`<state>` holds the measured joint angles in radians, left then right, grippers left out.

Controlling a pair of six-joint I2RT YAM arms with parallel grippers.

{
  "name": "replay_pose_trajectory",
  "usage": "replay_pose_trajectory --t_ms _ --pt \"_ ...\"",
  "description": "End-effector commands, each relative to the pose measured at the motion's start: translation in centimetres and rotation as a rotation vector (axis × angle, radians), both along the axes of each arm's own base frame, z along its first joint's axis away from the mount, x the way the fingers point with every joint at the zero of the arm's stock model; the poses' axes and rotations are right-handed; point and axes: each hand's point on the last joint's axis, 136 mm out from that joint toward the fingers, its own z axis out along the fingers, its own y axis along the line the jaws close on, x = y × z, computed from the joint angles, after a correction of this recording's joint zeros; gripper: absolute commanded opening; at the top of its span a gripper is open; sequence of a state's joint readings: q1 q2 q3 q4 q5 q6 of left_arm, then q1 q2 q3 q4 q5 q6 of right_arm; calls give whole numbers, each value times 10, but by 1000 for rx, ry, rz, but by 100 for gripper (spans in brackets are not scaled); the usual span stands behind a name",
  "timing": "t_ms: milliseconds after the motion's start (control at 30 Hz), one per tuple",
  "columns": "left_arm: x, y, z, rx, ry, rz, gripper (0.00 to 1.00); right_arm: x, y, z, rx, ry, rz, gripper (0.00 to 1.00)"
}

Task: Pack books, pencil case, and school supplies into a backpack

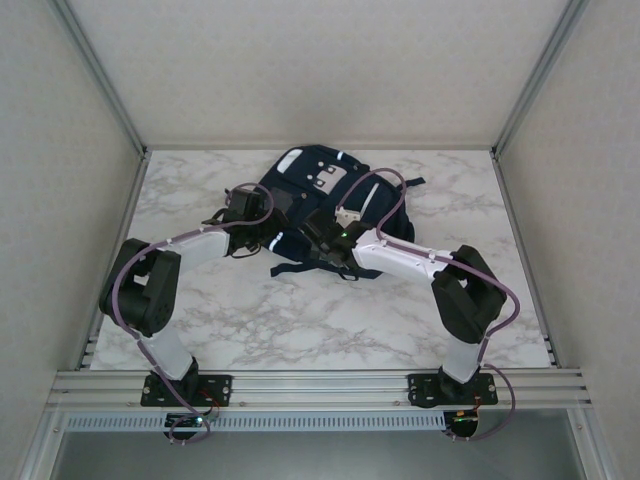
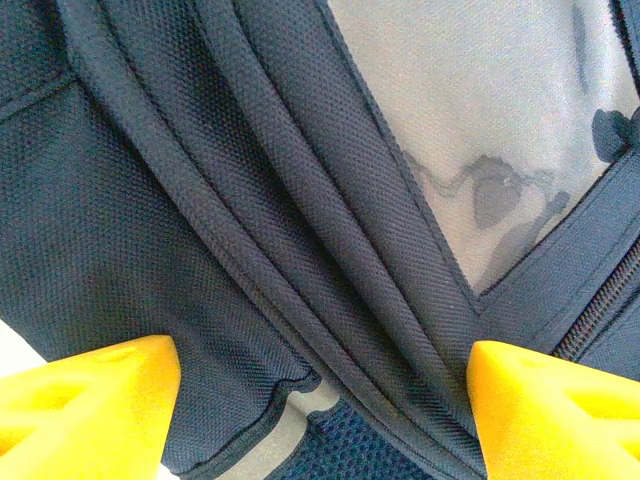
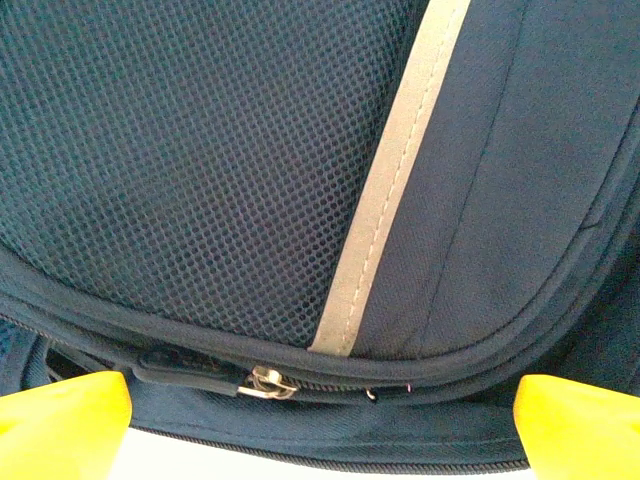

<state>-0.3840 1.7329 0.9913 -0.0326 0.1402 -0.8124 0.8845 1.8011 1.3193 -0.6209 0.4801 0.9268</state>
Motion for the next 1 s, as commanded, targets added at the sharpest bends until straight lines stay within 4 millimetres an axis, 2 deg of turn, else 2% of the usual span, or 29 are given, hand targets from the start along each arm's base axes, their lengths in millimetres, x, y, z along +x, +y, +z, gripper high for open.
replay_pose_trajectory --t_ms 0,133,267,467,567,633,833,967 --pt "-6 11 -18 19 50 28 75 12 8 7 -3 -55 -39 99" --pt "-4 12 -15 15 43 33 74 12 0 -10 -71 -30 -76 99" --pt "2 15 -13 15 34 45 75 4 -19 -21 -151 -6 -109 99" --pt "10 20 -6 10 17 60 75 -20 -52 -17 -186 4 -118 99" --pt "13 22 -2 10 8 63 75 -30 -60 -11 -153 0 -95 99" --pt "14 21 0 8 3 62 75 -33 -55 -8 -110 0 -51 99" --pt "15 20 5 2 -5 59 75 -29 -17 -1 22 -5 125 98" --pt "12 21 13 5 -13 52 75 -18 -1 5 2 -37 242 95"
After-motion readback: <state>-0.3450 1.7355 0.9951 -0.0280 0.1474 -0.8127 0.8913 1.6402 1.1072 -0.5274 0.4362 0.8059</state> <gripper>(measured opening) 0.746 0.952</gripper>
